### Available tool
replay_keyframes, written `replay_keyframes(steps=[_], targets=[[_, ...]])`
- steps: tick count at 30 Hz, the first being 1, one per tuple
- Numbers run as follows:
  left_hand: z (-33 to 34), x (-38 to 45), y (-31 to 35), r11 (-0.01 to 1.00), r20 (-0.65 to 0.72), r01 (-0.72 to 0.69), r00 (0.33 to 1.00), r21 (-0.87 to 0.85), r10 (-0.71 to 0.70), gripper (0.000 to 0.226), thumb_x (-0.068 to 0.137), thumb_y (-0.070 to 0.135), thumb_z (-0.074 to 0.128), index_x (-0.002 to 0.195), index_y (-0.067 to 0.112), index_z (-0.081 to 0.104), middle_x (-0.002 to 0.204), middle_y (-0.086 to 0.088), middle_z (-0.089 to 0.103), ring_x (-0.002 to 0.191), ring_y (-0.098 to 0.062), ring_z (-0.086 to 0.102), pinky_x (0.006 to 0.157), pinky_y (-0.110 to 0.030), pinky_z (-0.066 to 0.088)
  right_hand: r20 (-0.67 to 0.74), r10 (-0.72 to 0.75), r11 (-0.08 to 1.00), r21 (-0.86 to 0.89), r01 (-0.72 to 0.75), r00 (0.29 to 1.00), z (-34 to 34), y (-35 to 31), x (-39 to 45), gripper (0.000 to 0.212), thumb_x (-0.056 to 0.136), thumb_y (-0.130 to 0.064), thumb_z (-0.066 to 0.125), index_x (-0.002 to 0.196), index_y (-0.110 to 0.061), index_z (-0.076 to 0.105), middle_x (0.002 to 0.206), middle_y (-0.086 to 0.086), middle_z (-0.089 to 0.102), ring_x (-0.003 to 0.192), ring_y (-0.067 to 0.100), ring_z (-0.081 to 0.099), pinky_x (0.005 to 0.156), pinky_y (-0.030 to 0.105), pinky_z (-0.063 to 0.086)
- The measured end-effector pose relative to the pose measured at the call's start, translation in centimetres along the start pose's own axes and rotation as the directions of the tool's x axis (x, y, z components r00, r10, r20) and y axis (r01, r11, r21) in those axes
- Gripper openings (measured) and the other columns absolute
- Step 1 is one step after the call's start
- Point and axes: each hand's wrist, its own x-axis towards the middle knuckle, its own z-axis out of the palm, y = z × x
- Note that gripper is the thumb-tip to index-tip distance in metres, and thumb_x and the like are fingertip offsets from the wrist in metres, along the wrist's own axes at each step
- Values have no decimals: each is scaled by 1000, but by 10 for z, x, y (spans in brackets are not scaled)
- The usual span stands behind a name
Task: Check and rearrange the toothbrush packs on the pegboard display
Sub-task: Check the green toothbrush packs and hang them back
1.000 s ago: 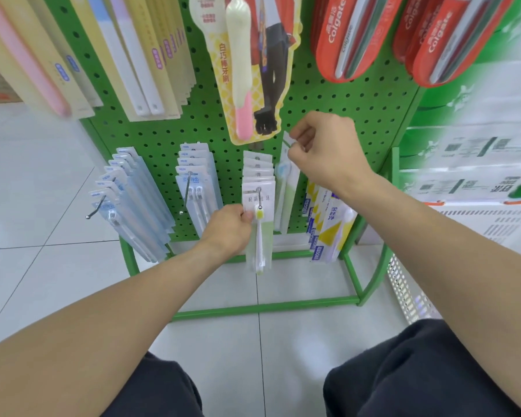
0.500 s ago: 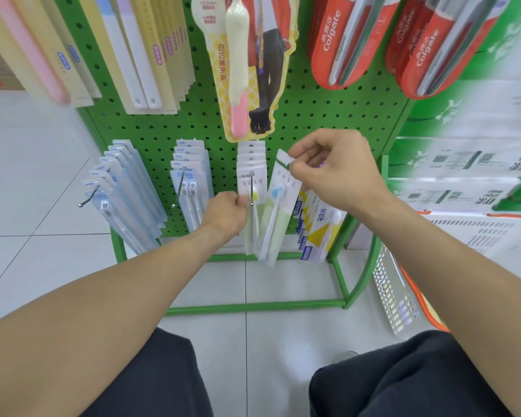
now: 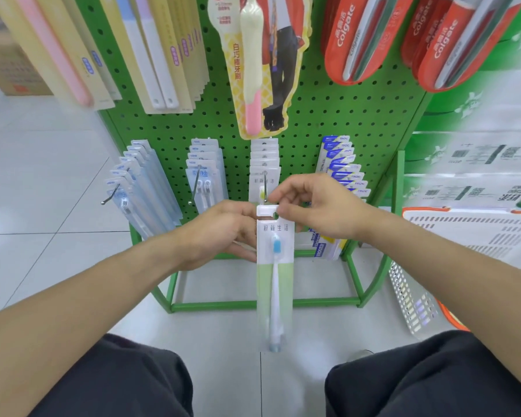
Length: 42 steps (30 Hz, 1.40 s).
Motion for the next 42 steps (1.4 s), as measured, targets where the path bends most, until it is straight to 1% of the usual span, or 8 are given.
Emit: replay_keyframes(steps=[7, 11, 18, 27, 31, 35, 39, 42], targets=[[-5, -23, 5, 994, -168, -91, 981, 55, 99, 20, 102, 8, 54, 112, -7, 63, 90, -23, 74, 76, -22, 73, 67, -33, 62, -159, -131, 970, -226, 93, 978, 30, -8, 10, 22, 93, -37, 70, 87, -17, 63, 54, -17, 56, 50, 4, 49, 51, 13, 32], [-2, -22, 8, 994, -308, -97, 948, -48, 78, 14, 102, 4, 53, 104, -2, 65, 73, -6, 74, 66, -20, 74, 61, -33, 63, -215, -364, 863, -443, 241, 906, 36, -11, 6, 16, 99, -24, 60, 110, -13, 61, 99, -9, 54, 79, 11, 54, 73, 29, 44], [1, -20, 9, 993, -415, -74, 909, -87, 31, 15, 101, 5, 56, 97, -8, 62, 78, -21, 73, 66, -28, 75, 59, -33, 63, 50, -309, 794, -537, 287, 950, 38, -21, -7, 17, 98, -26, 43, 104, -14, 54, 63, -11, 47, 61, 20, 44, 63, 42, 46], [13, -24, 12, 990, -262, -41, 965, -135, 4, 32, 107, 21, 45, 92, 5, 68, 75, -14, 71, 62, -22, 70, 54, -30, 57, -112, -325, 827, -515, 224, 939, 40, -23, -11, 19, 92, -36, 43, 96, -18, 48, 49, -12, 36, 48, 13, 38, 55, 32, 28], [9, -24, 10, 984, -350, -65, 937, -166, 3, 33, 108, 23, 44, 102, 1, 68, 84, -18, 73, 65, -24, 71, 57, -32, 60, -97, -409, 849, -406, 339, 908, 36, -22, -10, 34, 97, -38, 56, 115, -12, 66, 61, -15, 47, 55, 6, 46, 58, 15, 36], [8, -22, 11, 942, -385, -80, 921, -326, -55, 32, 108, 21, 41, 111, 1, 66, 85, -14, 75, 63, -22, 73, 54, -31, 60, -160, -592, 706, -576, 412, 790, 35, -14, -7, 26, 96, -28, 61, 108, -12, 78, 74, 0, 61, 64, 25, 59, 53, 41, 53], [10, -22, 12, 923, -398, -119, 917, -367, -40, 32, 108, 21, 43, 109, 0, 67, 81, -12, 76, 63, -20, 73, 54, -31, 60, -261, -639, 716, -544, 437, 723, 38, -18, -8, 6, 87, -19, 74, 86, -15, 79, 67, -1, 62, 60, 20, 58, 52, 39, 52], [10, -20, 13, 912, -440, -166, 898, -375, -17, 31, 108, 20, 41, 108, 2, 67, 82, -10, 77, 64, -20, 73, 56, -33, 61, -316, -545, 813, -425, 398, 777, 37, -22, -10, 12, 81, -17, 80, 91, -14, 74, 77, -4, 62, 66, 12, 58, 62, 26, 52]])
